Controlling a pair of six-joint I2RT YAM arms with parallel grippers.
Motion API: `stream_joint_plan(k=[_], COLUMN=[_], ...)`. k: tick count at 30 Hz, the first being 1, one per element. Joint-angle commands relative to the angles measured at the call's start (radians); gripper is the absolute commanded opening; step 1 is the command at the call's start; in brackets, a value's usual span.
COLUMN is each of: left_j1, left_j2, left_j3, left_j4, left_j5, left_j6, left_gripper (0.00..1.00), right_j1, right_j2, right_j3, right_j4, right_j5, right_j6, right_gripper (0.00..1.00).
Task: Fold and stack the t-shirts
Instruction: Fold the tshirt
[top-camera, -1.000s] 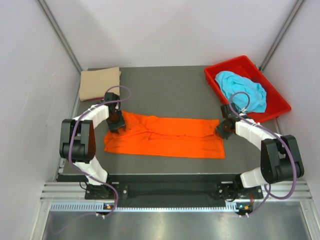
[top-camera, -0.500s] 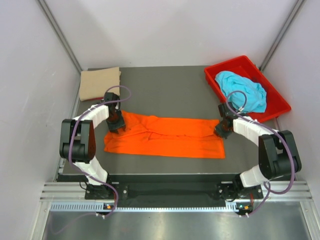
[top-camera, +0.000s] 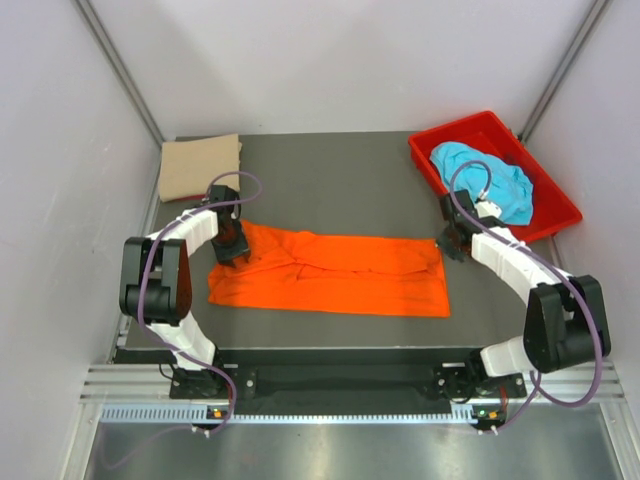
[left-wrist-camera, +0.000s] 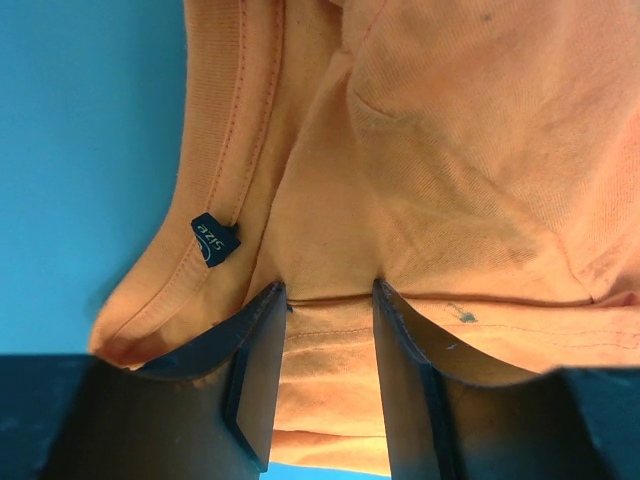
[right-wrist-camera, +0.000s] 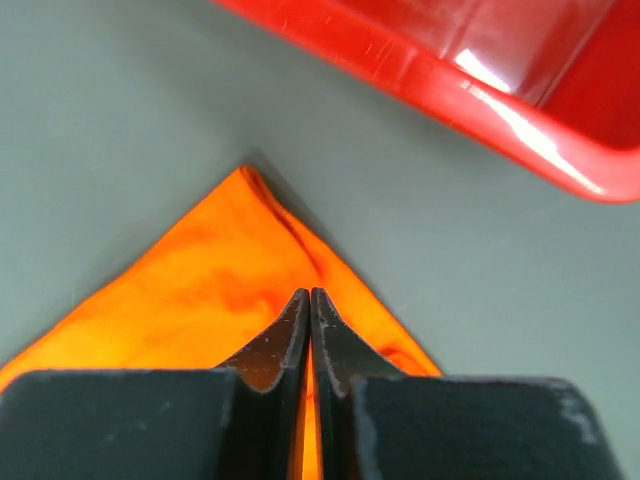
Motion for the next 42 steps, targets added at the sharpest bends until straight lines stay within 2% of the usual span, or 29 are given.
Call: stream_joint_plan(k=[1, 3, 4, 7, 15, 24, 35, 38, 39, 40, 42], left_j1=[-0.001, -0.001, -0.001, -0.001, -0.008, -0.013, -0.017, -0.019, -0.019, -0.019, -0.02], left_j2=[0.015, 0.017, 0.017, 0.015, 0.02, 0.015, 0.023, 0.025, 0.028, 0.028, 0.028], left_j3=[0.009, 0.012, 0.012, 0.012, 0.009, 0.006, 0.008, 0.006, 0.008, 0.009, 0.011], left_j4=[0.005, 0.003, 0.005, 0.006, 0.009, 0.012, 0.009, 0.006, 0.006, 0.005, 0.001], left_j5=[-0.023, -0.025, -0.025, -0.022, -0.022, -0.031, -0.045, -0.049, -0.051, -0.055, -0.057], left_j6=[-0.003, 0.0, -0.001, -0.001, -0.004, -0.003, -0.008, -0.008, -0.008, -0.008, -0.006], left_gripper=[0.45, 0.45, 0.45, 0.45, 0.45, 0.45, 0.45, 0.45, 0.45, 0.45, 0.45], right_j1=[0.018, 0.019, 0.018, 0.019, 0.018, 0.018, 0.018, 0.018, 0.018, 0.018, 0.019], right_j2=[-0.046, -0.052, -0.057, -0.075, -0.098, -0.075, 0.009, 0.018, 0.018, 0.015, -0.007], right_j3=[-0.01, -0.046, -0.056, -0.104, -0.139, -0.187, -0.193, -0.191, -0.19, -0.182, -0.165], right_j4=[-0.012, -0.024, -0.028, 0.007, 0.021, 0.041, 0.11, 0.119, 0.119, 0.11, 0.084], right_j5=[-0.033, -0.08, -0.097, -0.148, -0.119, -0.139, -0.133, -0.116, -0.11, -0.101, -0.056], right_j6=[0.006, 0.096, 0.13, 0.227, 0.385, 0.466, 0.485, 0.479, 0.471, 0.463, 0.427], right_gripper=[0.04, 0.21, 0.26, 0.27, 0.3, 0.27, 0.24, 0.16, 0.06, 0.0, 0.0])
